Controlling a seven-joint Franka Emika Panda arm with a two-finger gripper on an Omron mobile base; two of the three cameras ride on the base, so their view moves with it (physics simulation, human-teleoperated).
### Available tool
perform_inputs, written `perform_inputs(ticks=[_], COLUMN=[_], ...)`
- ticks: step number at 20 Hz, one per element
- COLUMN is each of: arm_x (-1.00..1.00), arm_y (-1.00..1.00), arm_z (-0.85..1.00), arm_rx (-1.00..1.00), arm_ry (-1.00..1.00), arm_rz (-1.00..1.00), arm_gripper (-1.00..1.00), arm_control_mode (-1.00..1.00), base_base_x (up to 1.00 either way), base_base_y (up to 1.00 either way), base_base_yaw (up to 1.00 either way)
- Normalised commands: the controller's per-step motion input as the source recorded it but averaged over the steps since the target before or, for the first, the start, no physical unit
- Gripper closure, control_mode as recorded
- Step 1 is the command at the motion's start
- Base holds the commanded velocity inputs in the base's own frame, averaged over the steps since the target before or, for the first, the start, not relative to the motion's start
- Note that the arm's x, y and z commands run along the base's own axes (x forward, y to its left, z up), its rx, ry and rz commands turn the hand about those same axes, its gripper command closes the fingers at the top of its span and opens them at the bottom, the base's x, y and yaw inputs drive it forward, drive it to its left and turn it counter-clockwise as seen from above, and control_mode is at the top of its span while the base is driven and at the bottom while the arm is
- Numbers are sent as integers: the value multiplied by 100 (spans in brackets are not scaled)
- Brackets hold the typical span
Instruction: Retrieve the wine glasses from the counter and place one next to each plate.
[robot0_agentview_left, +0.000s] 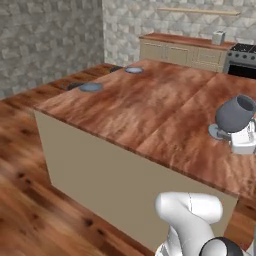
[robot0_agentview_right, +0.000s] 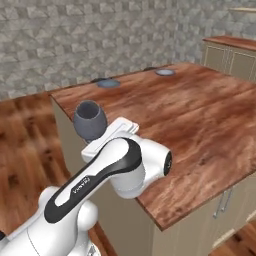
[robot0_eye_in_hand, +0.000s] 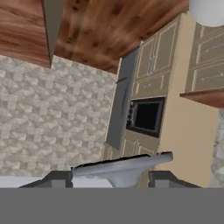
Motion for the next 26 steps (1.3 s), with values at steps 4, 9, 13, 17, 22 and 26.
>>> perform_inputs(ticks=[4, 9, 13, 17, 22, 26], arm_x=[0, 0, 0, 0, 0, 0], arm_y=[0, 0, 0, 0, 0, 0], arm_z=[0, 0, 0, 0, 0, 0], arm_rx=[0, 0, 0, 0, 0, 0], arm_ry=[0, 0, 0, 0, 0, 0], arm_rz=[0, 0, 0, 0, 0, 0], arm_gripper=[100, 100, 100, 100, 100, 100], arm_control_mode=[100, 100, 100, 100, 100, 100], base_base_x=[88, 26, 0, -8, -6, -1], base_base_y=[100, 100, 100, 100, 100, 100], base_base_yaw=[-37, -33, -31, -23, -16, -17])
